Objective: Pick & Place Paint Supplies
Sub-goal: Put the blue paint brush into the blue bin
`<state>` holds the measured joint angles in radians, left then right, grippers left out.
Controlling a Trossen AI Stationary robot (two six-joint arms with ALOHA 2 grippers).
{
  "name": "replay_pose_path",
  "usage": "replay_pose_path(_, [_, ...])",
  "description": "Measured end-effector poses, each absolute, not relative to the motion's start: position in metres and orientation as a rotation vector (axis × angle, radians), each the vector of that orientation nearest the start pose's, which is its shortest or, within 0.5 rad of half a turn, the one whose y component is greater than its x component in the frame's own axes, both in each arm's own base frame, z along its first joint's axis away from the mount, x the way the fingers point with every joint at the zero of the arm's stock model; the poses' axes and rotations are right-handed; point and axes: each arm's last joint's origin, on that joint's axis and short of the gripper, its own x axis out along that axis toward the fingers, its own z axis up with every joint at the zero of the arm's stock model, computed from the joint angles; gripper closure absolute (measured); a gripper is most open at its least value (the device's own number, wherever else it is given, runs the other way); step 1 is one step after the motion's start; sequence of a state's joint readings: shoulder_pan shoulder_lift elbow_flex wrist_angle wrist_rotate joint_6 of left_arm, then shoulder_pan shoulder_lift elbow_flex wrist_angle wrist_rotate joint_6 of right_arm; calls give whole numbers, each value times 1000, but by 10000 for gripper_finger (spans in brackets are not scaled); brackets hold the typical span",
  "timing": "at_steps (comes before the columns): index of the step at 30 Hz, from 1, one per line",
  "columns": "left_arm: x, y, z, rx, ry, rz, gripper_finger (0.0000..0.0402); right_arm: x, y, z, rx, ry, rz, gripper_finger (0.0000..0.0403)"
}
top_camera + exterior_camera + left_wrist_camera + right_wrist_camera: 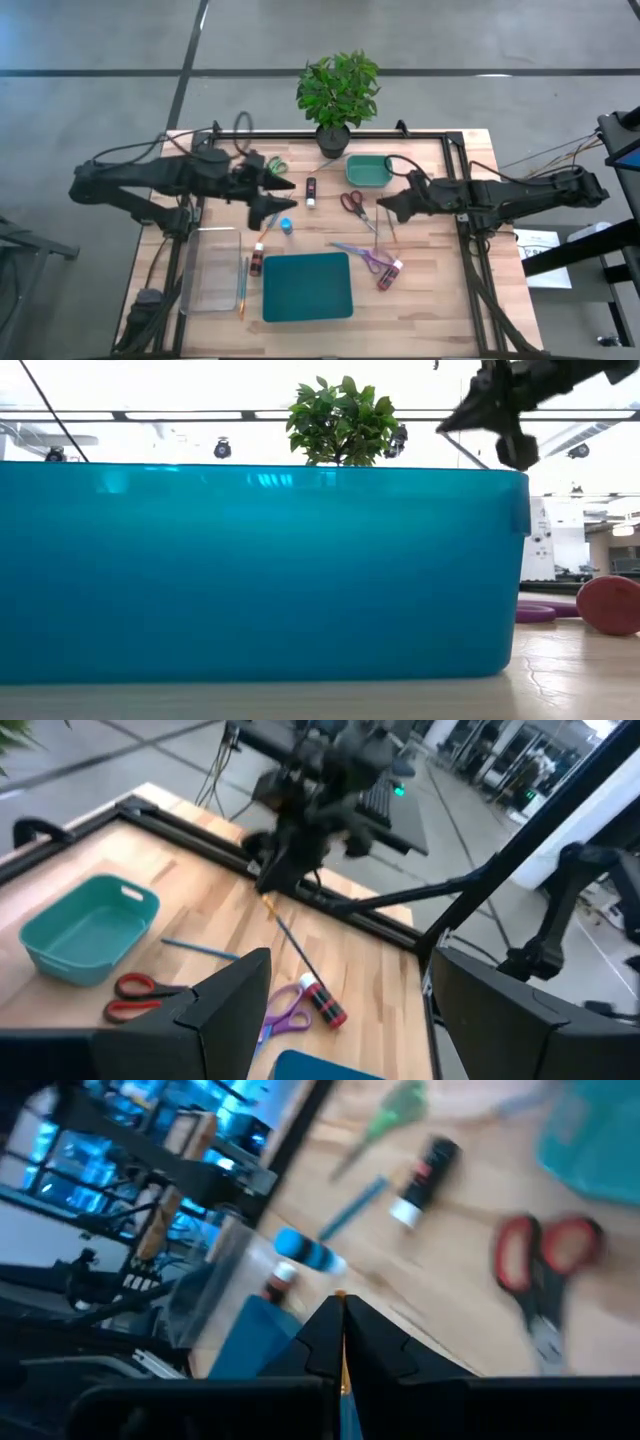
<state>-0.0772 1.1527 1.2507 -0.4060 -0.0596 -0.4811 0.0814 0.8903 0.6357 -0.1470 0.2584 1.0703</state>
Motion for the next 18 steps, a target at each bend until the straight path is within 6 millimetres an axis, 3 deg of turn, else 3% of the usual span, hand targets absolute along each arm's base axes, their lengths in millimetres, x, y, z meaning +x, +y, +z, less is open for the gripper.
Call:
replay_pose_path(10, [295,-23,376,-512,284,10,119,238,17,337,748,183,-284,395])
replay_pose_path(18, [304,-27,373,-513,266,-13,119,280,26,381,635,142,-227,395])
